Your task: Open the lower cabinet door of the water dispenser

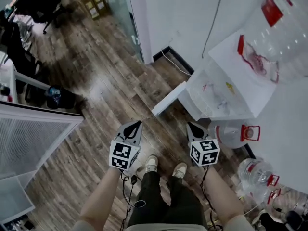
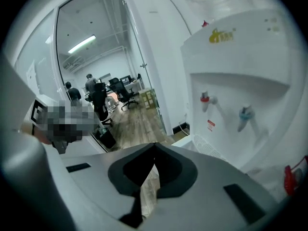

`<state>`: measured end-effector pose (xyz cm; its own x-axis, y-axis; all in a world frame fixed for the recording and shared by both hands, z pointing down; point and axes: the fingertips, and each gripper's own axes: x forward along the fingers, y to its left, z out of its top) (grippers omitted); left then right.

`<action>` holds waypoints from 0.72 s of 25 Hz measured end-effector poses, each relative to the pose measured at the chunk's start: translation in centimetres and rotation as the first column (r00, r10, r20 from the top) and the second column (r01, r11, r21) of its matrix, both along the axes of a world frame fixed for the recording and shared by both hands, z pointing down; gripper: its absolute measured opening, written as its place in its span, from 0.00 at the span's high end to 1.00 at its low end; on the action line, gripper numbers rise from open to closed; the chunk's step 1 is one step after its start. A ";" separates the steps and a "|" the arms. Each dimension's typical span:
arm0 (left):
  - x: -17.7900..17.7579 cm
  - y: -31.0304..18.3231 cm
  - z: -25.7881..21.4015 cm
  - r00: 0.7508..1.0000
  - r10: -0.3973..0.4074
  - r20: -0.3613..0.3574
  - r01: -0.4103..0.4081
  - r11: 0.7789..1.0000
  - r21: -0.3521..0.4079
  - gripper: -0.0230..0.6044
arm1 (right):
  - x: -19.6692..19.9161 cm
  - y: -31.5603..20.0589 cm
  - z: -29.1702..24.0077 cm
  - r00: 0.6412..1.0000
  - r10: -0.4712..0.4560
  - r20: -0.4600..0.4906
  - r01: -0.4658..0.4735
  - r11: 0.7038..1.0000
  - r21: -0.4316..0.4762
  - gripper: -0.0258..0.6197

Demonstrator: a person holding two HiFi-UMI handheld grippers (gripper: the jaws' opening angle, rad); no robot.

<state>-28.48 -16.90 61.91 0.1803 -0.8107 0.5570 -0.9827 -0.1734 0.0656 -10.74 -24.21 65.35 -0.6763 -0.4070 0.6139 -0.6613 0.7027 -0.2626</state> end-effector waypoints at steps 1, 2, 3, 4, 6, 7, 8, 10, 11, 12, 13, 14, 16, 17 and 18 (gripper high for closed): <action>0.5 0.0 -1.1 1.000 0.006 -0.001 -0.006 1.000 0.005 0.95 | 0.7 0.0 -1.4 1.000 0.012 0.004 -0.012 1.000 0.005 0.95; 1.1 0.0 -2.3 1.000 0.012 -0.004 -0.012 1.000 0.011 0.95 | 1.3 0.0 -2.7 1.000 0.024 0.008 -0.024 1.000 0.010 0.95; 1.7 0.0 -3.5 1.000 0.017 -0.007 -0.017 1.000 0.016 0.95 | 2.0 0.1 -3.9 0.999 0.036 0.010 -0.036 0.999 0.011 0.95; 2.3 0.0 -4.7 1.000 0.023 -0.009 -0.023 1.000 0.022 0.95 | 2.7 0.2 -5.1 0.999 0.046 0.009 -0.046 0.999 0.010 0.95; 3.6 0.1 -7.2 0.999 0.039 -0.009 -0.038 0.999 0.028 0.95 | 4.0 0.5 -7.6 0.998 0.065 0.009 -0.065 0.998 0.002 0.95; 4.2 0.2 -8.3 0.999 0.047 -0.008 -0.047 0.999 0.028 0.95 | 4.6 0.7 -9.0 0.997 0.071 0.014 -0.071 0.998 0.000 0.95; 4.8 0.2 -9.5 0.998 0.054 -0.008 -0.054 0.998 0.031 0.95 | 5.1 0.9 -10.4 0.997 0.074 0.021 -0.074 0.997 0.001 0.95; 5.9 0.0 -12.1 0.998 0.064 -0.005 -0.064 0.997 0.052 0.95 | 6.0 1.2 -13.3 0.997 0.071 0.036 -0.071 0.997 0.010 0.95; 6.5 -0.2 -13.3 0.998 0.069 -0.002 -0.069 0.996 0.061 0.95 | 6.4 1.4 -14.7 0.997 0.066 0.045 -0.066 0.998 0.015 0.95; 7.2 -0.3 -14.6 0.997 0.075 0.002 -0.075 0.995 0.069 0.95 | 6.8 1.6 -16.2 0.997 0.059 0.056 -0.060 0.998 0.023 0.95; 7.8 -0.4 -15.8 0.997 0.082 0.007 -0.082 0.994 0.078 0.95 | 7.1 1.8 -17.7 0.996 0.051 0.067 -0.053 0.998 0.033 0.95; 8.3 -0.5 -17.0 0.996 0.088 0.014 -0.089 0.992 0.087 0.95 | 7.3 2.0 -19.2 0.996 0.043 0.078 -0.046 0.998 0.046 0.95; 9.2 -0.6 -19.4 0.995 0.096 0.021 -0.097 0.990 0.106 0.95 | 7.8 2.3 -22.2 0.995 0.024 0.095 -0.031 0.996 0.078 0.95; 9.6 -0.6 -20.6 0.994 0.102 0.025 -0.104 0.988 0.114 0.95 | 8.1 2.5 -23.8 0.995 0.012 0.102 -0.022 0.995 0.096 0.95; 10.1 -0.6 -21.7 0.993 0.112 0.034 -0.116 0.985 0.124 0.95 | 8.5 2.7 -25.6 0.994 -0.001 0.109 -0.012 0.993 0.118 0.95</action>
